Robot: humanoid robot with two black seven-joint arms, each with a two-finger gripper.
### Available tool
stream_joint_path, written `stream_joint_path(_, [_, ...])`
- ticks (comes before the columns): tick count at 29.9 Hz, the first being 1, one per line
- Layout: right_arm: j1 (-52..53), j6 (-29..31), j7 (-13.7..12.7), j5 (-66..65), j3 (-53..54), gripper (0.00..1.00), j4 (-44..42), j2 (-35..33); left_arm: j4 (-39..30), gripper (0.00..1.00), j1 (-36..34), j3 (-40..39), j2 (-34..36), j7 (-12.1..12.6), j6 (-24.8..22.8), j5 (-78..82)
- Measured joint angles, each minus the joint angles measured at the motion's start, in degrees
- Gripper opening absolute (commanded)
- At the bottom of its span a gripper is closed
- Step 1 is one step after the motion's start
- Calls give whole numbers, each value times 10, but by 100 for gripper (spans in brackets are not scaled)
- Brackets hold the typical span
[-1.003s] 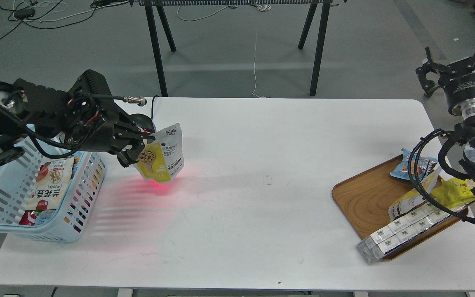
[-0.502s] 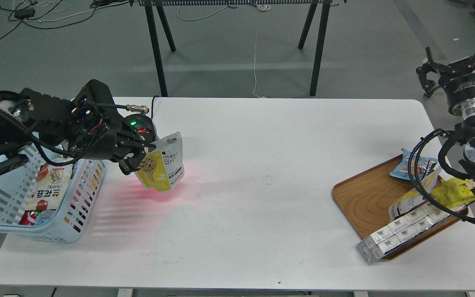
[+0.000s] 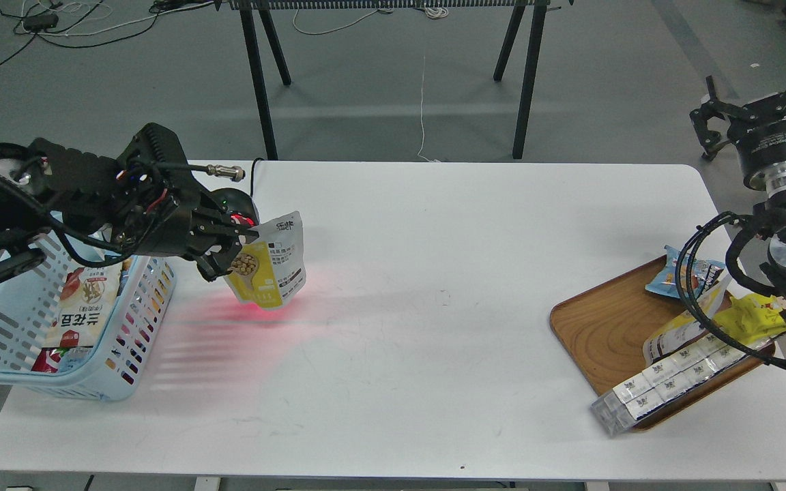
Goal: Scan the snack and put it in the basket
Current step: 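Lift the pouch and hold it in front of the barcode scanner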
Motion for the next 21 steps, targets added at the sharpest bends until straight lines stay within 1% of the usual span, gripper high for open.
stream_joint_path(21, [1,0,0,0,1,99,0,-1,17,0,0,-7,-2,-1,-1,0])
